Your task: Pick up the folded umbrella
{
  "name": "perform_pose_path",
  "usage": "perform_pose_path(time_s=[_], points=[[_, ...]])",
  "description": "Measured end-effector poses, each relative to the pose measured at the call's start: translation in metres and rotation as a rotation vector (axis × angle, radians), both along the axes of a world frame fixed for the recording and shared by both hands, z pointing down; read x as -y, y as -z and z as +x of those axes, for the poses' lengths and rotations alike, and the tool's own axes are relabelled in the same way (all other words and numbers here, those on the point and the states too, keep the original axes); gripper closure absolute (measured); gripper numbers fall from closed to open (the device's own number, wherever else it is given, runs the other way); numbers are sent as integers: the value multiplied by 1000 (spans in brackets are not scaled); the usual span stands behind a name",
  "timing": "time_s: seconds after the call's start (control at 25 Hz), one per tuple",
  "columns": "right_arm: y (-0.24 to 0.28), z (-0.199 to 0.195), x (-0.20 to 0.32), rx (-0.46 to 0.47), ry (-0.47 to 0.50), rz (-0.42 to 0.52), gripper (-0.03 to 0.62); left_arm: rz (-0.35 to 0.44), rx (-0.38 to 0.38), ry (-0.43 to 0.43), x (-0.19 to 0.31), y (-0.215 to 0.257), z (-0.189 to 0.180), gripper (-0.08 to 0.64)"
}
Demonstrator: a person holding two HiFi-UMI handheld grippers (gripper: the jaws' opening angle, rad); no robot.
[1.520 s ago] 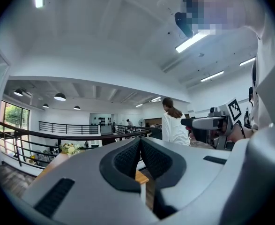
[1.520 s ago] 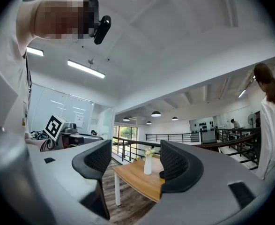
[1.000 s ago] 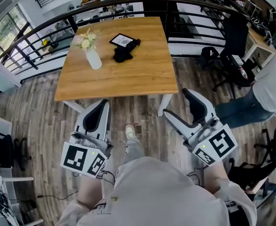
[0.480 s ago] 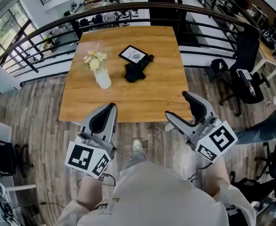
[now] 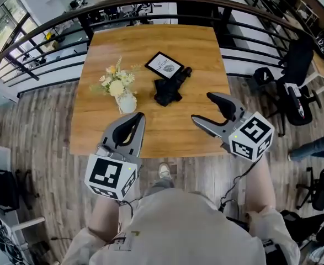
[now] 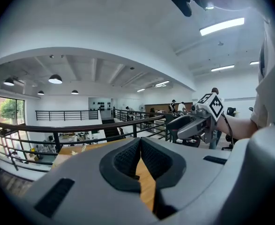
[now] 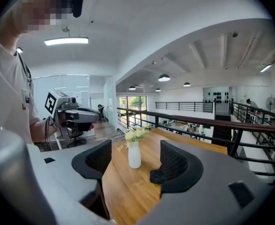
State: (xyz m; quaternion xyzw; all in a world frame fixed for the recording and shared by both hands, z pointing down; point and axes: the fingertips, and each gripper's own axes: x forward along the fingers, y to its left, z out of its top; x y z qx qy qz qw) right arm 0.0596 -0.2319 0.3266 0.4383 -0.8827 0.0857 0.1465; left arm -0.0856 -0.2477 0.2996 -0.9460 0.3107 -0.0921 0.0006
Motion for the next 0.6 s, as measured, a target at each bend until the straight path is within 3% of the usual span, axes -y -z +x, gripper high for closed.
perform_pose_path(time_s=[0.12,0.4,0.6], points=[[-26,9,37,-11,2,-76,259,-29,12,-5,26,-18,10,541],[-86,32,95,-169,59,-208,256,-96,33,9,57,-55,33,541],[-136,49,142,-349,122,-270,249,-133,69,39,81,-85,50,541]])
